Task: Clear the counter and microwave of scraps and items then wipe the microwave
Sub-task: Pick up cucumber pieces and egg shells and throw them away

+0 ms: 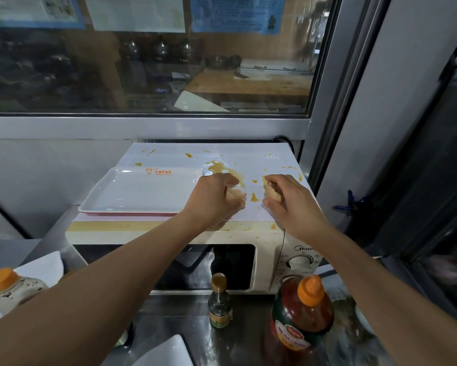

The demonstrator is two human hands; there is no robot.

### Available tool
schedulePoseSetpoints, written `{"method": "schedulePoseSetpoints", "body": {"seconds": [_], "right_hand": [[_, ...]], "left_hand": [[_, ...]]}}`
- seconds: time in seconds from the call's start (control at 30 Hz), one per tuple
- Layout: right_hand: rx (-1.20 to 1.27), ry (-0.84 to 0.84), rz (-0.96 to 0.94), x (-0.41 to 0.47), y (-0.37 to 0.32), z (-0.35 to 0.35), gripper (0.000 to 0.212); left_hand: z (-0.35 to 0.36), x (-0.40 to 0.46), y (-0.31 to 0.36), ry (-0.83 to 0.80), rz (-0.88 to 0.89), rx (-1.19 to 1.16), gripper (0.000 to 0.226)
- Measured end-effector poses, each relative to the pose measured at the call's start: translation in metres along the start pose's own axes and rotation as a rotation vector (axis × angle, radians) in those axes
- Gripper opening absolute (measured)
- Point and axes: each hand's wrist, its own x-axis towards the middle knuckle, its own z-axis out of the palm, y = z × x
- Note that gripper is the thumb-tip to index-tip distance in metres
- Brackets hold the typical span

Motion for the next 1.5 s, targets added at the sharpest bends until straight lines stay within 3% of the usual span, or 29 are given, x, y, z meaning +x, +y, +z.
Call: {"method": "schedulePoseSetpoints", "body": {"seconds": [0.87, 1.17, 1.5], "right_hand": [[-0.098, 0.057, -0.03, -0.04, -0.04, -0.053, 0.043], [-0.223, 0.17, 0.082, -0.099, -0.085, -0.073, 0.044], [-0.387, 0.318, 0.35, -0.213, -0.167, -0.054, 0.043]], "left_hand": [[-0.038, -0.045, 0.04, 0.067, 0.053, -0.07, 0.046], [-0.047, -0.077, 0.052, -0.006, 0.228, -0.125, 0.045], [-0.062, -0.147, 0.048, -0.165, 0.577, -0.17, 0.04]]}}
